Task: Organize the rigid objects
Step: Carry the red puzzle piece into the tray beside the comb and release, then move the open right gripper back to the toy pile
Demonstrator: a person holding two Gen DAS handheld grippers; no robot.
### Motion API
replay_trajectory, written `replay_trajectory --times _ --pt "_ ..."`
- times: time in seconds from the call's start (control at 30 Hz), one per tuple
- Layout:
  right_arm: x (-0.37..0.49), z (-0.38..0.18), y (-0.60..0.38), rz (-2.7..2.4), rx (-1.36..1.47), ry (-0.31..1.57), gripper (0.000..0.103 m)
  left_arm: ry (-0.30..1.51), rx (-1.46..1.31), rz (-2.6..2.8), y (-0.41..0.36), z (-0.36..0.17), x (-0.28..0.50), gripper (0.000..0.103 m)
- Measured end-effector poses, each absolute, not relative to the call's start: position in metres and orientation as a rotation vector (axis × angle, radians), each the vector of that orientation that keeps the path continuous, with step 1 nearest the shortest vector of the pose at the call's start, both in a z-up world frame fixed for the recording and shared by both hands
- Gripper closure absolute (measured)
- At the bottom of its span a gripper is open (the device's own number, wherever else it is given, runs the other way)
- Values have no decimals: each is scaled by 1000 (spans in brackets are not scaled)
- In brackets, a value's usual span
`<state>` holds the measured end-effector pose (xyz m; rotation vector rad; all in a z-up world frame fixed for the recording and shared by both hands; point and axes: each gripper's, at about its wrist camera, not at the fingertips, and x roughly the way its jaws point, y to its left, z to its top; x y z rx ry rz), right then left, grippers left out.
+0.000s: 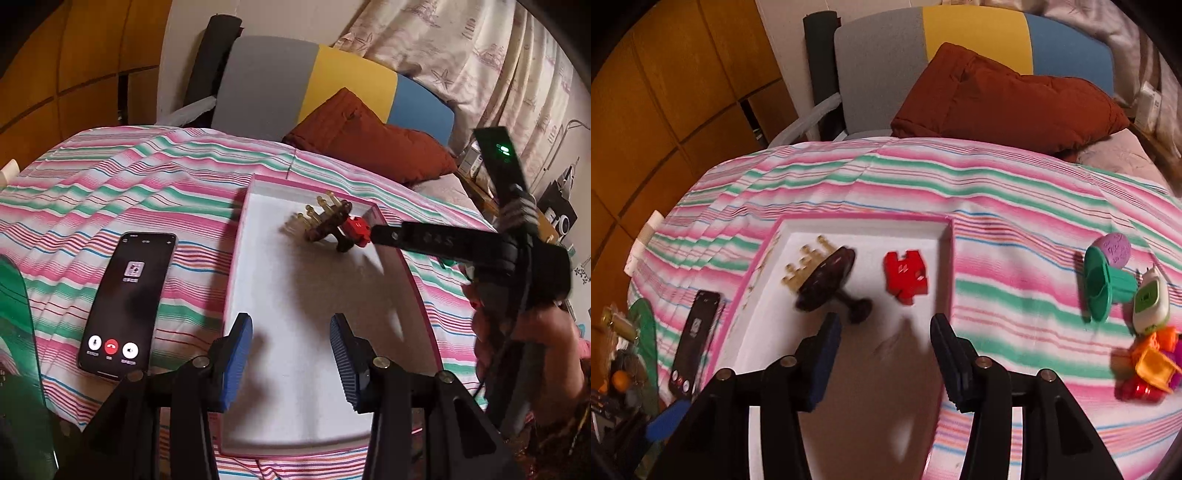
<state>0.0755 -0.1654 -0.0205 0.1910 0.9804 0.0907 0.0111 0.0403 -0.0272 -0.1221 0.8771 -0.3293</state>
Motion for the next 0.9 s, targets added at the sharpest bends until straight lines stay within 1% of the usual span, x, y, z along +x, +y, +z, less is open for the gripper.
replay_trajectory --times 0.37,0.9 --pt "51 -7 -159 90 113 955 51 878 -123 -331 38 -22 9 59" --pt "25 0 -159 119 103 940 51 868 -110 -327 32 -16 0 59"
